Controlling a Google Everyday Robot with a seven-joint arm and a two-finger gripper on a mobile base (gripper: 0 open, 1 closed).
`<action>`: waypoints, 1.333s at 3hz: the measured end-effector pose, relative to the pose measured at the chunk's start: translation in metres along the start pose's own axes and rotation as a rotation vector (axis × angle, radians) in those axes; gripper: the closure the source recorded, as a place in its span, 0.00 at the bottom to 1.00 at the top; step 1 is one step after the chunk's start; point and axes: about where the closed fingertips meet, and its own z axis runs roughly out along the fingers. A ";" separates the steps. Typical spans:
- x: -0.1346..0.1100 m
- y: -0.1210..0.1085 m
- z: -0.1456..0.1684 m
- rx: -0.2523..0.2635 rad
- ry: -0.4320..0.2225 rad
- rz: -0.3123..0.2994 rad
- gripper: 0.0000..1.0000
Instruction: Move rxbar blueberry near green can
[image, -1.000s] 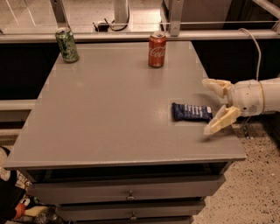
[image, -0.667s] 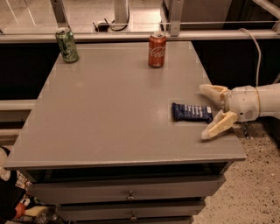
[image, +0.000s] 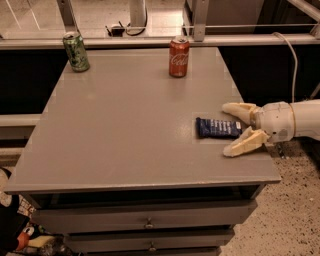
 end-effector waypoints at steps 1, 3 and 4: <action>-0.003 0.000 -0.001 0.000 0.000 0.000 0.76; -0.006 0.000 -0.002 -0.001 0.000 0.000 1.00; -0.023 -0.011 -0.009 0.003 0.045 -0.010 1.00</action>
Offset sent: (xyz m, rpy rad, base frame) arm 0.0000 0.0001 0.0026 0.0000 0.0000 0.0002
